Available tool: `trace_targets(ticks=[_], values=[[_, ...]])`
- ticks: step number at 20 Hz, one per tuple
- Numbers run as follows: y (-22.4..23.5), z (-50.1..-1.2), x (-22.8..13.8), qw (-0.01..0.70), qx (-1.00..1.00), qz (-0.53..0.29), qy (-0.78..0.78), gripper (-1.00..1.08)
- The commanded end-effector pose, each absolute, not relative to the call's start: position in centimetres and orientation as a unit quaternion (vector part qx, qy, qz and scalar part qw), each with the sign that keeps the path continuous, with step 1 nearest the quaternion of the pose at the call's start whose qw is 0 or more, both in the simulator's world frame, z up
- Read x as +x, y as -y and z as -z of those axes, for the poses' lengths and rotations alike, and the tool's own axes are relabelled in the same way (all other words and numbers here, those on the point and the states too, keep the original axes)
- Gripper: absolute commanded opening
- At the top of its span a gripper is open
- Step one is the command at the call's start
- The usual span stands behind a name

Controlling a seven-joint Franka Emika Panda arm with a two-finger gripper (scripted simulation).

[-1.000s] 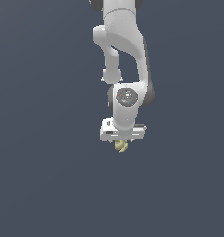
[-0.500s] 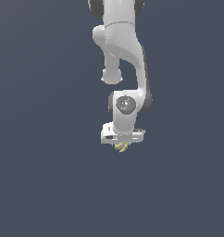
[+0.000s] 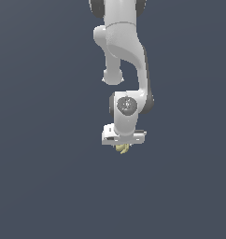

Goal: Pick up the object and move it to a goal position.

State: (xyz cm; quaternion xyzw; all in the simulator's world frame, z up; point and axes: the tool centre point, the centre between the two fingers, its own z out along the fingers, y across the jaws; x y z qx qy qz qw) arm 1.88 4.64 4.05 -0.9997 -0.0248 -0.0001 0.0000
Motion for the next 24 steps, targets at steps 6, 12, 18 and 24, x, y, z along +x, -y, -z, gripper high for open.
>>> trace_targets(ticks=[6, 12, 18, 24], values=[[-5.6, -5.3, 2.0, 0.0, -1.0, 0.0, 0.025, -1.0], [-8.5, -8.8, 2.5, 0.0, -1.0, 0.0, 0.025, -1.0], [-12.6, -13.8, 3.2, 0.0, -1.0, 0.0, 0.025, -1.0], [-16.9, -19.2, 4.1, 0.0, -1.0, 0.0, 0.025, -1.0]])
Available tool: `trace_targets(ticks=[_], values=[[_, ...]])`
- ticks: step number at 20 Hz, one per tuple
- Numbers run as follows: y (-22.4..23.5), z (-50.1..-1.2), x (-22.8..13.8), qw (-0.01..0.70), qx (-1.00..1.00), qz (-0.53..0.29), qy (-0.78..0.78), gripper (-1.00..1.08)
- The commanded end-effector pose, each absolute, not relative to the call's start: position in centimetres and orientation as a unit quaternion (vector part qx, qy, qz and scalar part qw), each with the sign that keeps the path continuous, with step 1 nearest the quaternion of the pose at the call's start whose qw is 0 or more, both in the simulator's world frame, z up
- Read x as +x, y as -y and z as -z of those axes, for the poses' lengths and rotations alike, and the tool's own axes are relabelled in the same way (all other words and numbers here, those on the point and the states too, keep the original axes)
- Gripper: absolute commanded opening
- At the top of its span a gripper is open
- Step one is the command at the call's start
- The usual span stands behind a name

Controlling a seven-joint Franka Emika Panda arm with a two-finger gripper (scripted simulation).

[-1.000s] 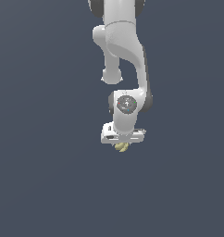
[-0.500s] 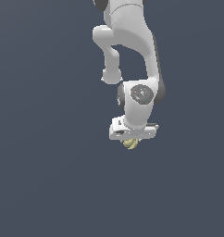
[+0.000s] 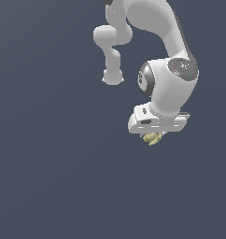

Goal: Pick up the object and move it to a goal position.

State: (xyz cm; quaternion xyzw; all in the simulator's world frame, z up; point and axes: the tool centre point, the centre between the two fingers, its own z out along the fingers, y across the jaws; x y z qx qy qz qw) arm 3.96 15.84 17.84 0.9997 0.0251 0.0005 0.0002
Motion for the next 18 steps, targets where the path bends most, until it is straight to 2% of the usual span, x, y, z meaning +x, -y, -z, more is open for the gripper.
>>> trace_targets(ticks=[1, 9, 18], values=[[-17.6, -20.0, 4.3, 0.0, 1.0, 0.0, -0.025, -1.0], [-21.0, -24.2, 5.2, 0.0, 1.0, 0.0, -0.025, -1.0], [-22.1, -25.5, 5.6, 0.0, 1.0, 0.0, -0.025, -1.0]])
